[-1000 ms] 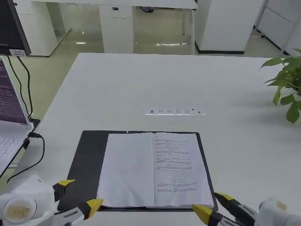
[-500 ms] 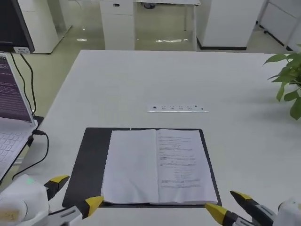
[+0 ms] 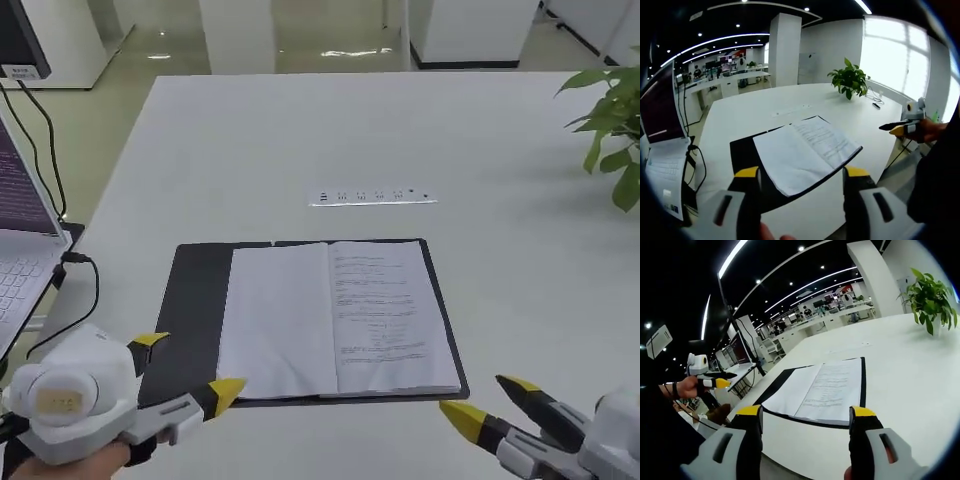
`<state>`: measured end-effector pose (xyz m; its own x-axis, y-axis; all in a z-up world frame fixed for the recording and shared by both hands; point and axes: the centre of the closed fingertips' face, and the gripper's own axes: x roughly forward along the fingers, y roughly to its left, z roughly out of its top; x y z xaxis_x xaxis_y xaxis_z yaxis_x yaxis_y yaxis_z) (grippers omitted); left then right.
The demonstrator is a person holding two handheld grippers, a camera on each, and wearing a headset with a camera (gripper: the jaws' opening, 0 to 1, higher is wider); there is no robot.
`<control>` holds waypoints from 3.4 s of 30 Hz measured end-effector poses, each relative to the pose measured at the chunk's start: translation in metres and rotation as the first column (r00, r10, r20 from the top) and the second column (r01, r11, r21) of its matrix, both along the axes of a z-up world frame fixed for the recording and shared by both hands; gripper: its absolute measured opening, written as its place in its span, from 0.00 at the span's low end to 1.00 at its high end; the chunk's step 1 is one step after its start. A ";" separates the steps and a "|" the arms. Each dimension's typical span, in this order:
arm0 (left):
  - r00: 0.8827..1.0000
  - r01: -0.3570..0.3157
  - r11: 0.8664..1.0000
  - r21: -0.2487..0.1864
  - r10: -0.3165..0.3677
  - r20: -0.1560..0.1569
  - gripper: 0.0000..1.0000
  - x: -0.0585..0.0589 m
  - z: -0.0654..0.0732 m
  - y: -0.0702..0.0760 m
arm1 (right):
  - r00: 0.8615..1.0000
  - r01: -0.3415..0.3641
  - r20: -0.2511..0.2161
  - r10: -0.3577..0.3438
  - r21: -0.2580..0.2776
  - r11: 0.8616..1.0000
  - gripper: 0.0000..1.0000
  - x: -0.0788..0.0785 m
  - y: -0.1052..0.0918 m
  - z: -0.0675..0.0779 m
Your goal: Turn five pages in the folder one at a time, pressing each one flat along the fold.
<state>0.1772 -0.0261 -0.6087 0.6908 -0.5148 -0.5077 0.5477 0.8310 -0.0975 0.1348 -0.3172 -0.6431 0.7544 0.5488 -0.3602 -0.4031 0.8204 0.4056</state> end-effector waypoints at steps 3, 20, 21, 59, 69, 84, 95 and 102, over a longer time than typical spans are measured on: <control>1.000 0.011 1.000 0.002 -0.011 -0.006 0.66 0.001 -0.002 -0.004 | 1.000 0.007 -0.001 -0.007 -0.001 1.000 0.71 0.000 -0.002 0.000; 0.988 0.150 0.989 0.005 -0.150 -0.033 0.67 0.009 -0.003 -0.064 | 0.999 0.049 -0.016 -0.049 0.028 0.998 0.71 0.001 -0.015 -0.002; 0.987 0.158 0.987 0.006 -0.157 -0.035 0.66 0.010 -0.004 -0.068 | 0.999 0.053 -0.014 -0.052 0.029 0.998 0.71 0.001 -0.015 -0.002; 0.875 0.471 0.882 0.008 -0.466 -0.134 0.66 0.038 -0.049 -0.225 | 0.998 0.022 -0.067 -0.021 0.005 1.000 0.71 -0.004 -0.018 -0.018; 0.847 0.514 0.856 0.044 -0.500 -0.181 0.65 0.045 -0.080 -0.257 | 0.994 -0.012 -0.107 0.013 0.011 1.000 0.70 -0.006 -0.012 -0.031; 0.850 0.487 0.873 0.045 -0.461 -0.257 0.62 0.055 -0.142 -0.305 | 0.987 -0.040 -0.154 0.045 0.037 0.999 0.69 -0.004 -0.009 -0.045; 0.876 0.464 0.863 0.199 -0.415 -0.244 0.66 0.064 -0.176 -0.301 | 0.982 -0.043 -0.181 0.050 0.043 0.998 0.68 -0.006 -0.011 -0.051; 0.879 0.468 0.856 0.220 -0.426 -0.213 0.63 0.064 -0.176 -0.298 | 0.981 -0.034 -0.192 0.043 0.049 0.998 0.67 -0.007 -0.013 -0.053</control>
<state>0.2412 -0.3245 -0.7845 0.3217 -0.5857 -0.7440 0.8617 0.5067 -0.0263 0.1282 -0.3297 -0.6965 0.6516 0.5950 -0.4705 -0.3444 0.7847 0.5154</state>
